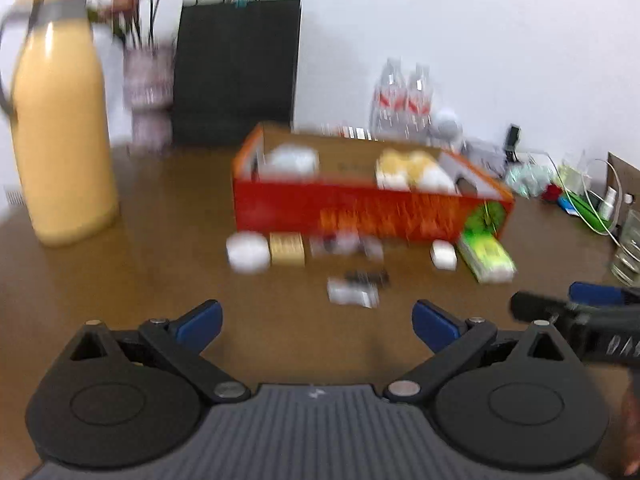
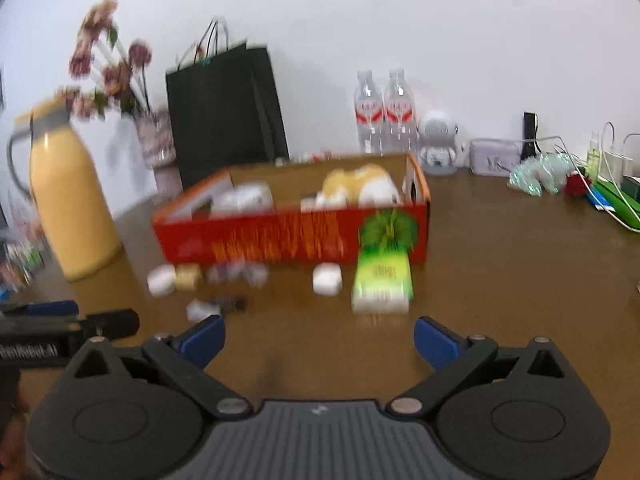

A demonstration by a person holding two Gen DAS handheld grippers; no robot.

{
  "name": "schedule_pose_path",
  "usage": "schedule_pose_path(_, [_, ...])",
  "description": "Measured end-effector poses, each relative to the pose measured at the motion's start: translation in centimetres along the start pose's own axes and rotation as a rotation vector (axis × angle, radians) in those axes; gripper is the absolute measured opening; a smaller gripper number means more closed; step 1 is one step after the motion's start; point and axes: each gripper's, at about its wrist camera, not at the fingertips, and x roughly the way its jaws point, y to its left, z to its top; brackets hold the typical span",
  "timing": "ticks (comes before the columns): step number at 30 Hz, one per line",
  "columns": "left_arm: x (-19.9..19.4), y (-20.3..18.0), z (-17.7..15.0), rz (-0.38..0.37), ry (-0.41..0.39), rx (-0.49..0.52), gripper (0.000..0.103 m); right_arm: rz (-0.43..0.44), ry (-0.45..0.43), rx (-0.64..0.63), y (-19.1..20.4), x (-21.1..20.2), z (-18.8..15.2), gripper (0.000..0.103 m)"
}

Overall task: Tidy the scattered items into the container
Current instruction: 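Withdraw both tools from the box back over the table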

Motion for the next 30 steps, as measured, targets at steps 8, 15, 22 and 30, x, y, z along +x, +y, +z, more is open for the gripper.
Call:
schedule_pose_path(8, [1.2, 0.7, -2.2, 0.085, 0.064, 0.000, 0.103, -0.031, 0.091, 0.037, 0.1, 0.7, -2.6, 0.103])
schedule_pose_path(15, [1.4, -0.1, -2.4, 0.118, 0.074, 0.044, 0.103, -0.086, 0.125, -0.033, 1.4, 1.4, -2.9, 0.103])
schedule_pose_path(22, [1.3, -0.1, -2.5, 0.120, 0.073, 0.042, 0.103, -0.092, 0.132, -0.048, 1.4, 1.5, -2.9, 0.103])
schedule_pose_path(30, [1.3, -0.1, -2.6, 0.122, 0.073, 0.041, 0.103, -0.093, 0.132, -0.049, 1.5, 1.5, -2.9, 0.103])
